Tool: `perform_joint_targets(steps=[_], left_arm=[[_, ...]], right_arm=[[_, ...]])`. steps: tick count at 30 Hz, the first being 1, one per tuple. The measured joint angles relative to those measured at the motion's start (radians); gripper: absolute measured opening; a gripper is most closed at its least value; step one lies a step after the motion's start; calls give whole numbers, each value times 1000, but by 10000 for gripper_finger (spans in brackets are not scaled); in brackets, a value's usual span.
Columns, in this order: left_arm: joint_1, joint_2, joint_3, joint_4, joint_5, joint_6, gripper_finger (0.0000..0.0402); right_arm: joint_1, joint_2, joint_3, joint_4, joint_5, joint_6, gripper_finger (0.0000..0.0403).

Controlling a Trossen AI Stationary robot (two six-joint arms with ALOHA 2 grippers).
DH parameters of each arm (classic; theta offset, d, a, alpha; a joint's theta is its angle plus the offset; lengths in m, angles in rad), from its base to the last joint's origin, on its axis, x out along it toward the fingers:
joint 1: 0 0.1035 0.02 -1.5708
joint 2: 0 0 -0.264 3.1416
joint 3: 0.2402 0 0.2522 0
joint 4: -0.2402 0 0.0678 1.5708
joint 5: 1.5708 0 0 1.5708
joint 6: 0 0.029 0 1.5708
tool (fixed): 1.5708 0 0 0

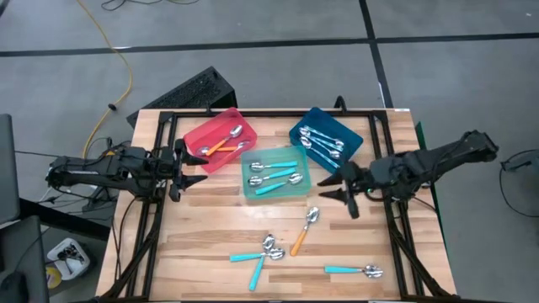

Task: Sort silverware by color (type)
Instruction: Put the right blue spoon into the green bin

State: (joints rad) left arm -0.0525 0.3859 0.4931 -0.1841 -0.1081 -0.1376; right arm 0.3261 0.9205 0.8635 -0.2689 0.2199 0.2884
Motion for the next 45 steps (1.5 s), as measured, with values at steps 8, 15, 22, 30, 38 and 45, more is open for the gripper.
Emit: perform_joint_targets(steps=[8,15,22,30,38,45], left_arm=[[-1,0,-34,56,25,-29,214],[-1,0,-102,105,43,-49,214],[-1,0,-117,151,40,-56,214],[-1,0,-117,179,37,-51,214],[-1,0,-117,176,14,-48,214],[-1,0,-117,164,14,-32,214]], right_arm=[[50,107,-52,186,0,-1,162],[98,203,-52,96,-11,325,162],[177,291,-52,-56,-61,617,162],[252,427,54,-151,-61,627,162],[308,621,262,-428,-74,623,162],[376,777,415,-552,-76,623,162]])
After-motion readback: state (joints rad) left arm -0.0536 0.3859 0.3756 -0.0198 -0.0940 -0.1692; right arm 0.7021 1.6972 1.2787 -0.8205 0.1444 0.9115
